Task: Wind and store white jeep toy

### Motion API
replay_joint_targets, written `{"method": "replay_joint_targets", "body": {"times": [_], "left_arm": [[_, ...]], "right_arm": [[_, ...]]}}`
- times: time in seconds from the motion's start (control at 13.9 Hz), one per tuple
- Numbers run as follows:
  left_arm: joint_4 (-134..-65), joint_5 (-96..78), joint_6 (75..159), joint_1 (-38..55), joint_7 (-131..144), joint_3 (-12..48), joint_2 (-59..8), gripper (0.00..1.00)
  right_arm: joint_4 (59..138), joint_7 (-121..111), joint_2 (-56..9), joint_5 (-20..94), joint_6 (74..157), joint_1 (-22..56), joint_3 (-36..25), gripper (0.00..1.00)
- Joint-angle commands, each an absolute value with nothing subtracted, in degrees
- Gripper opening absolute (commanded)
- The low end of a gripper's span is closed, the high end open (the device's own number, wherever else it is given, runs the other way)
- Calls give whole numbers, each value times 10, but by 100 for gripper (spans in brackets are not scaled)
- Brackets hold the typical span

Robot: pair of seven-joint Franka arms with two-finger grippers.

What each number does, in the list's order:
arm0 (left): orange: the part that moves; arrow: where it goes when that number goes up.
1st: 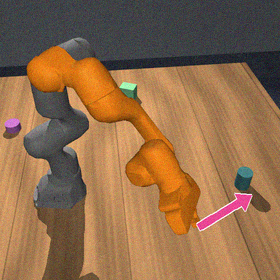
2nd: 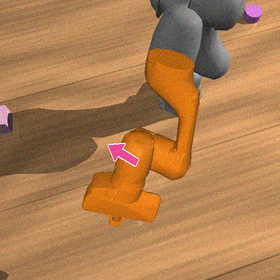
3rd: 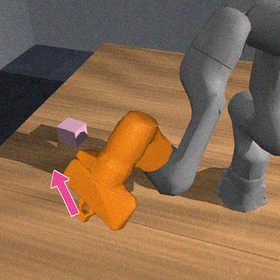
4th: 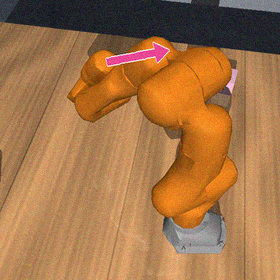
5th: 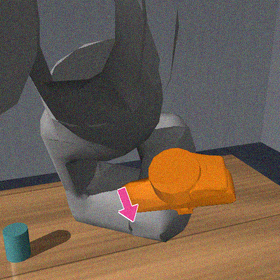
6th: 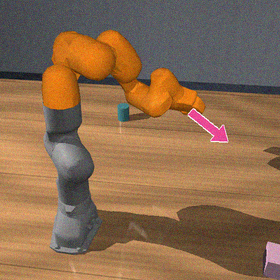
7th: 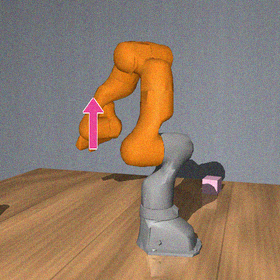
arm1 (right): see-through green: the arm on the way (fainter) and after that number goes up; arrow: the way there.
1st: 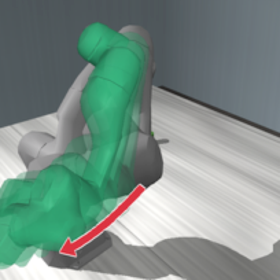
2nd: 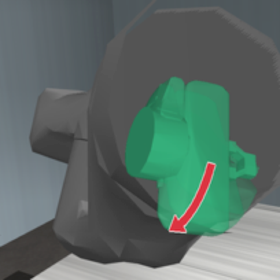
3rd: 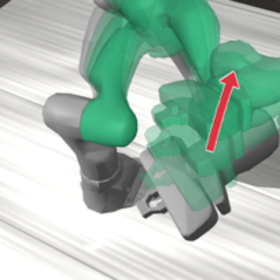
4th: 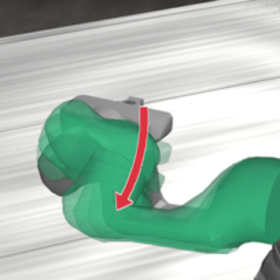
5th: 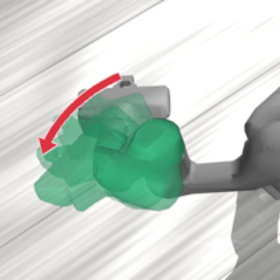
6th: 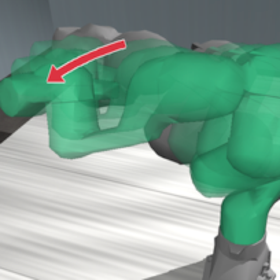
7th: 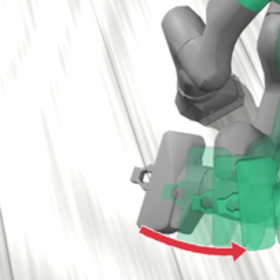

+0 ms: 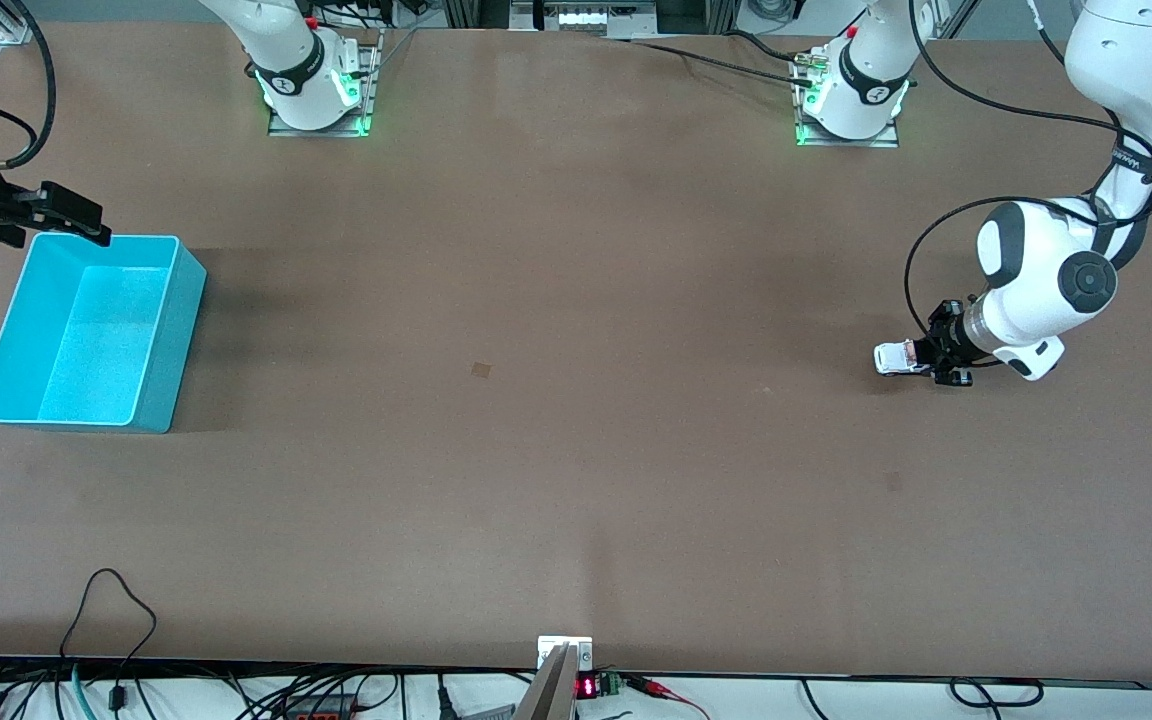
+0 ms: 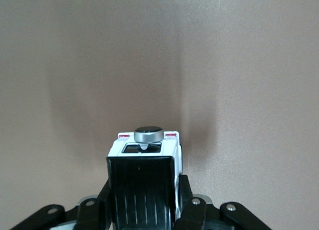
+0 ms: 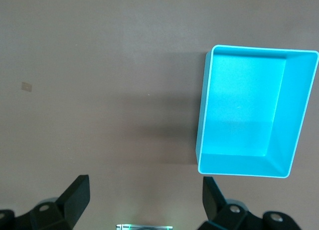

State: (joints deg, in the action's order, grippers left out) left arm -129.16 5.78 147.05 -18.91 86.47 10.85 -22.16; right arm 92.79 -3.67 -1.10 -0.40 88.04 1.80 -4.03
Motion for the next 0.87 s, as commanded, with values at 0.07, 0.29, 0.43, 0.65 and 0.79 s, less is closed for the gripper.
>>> {"method": "replay_joint_targets", "body": {"times": [0.07, 0.29, 0.43, 0.65, 0.79], "left_arm": [[-1319, 73, 1495, -199, 872, 111, -235, 33], [-1319, 74, 1496, -206, 872, 111, -236, 33], [-1318, 74, 1496, -206, 872, 111, -240, 33], [-1318, 75, 1497, -219, 865, 111, -244, 32], [-1317, 75, 1499, -225, 863, 110, -244, 32]], "right_arm": [[925, -38, -8, -4, 871, 17, -40, 100], [925, -38, -8, -4, 870, 17, -40, 100], [925, -38, -8, -4, 871, 17, -40, 100], [925, -38, -8, -4, 872, 18, -40, 100], [925, -37, -8, -4, 874, 20, -39, 100]]}}
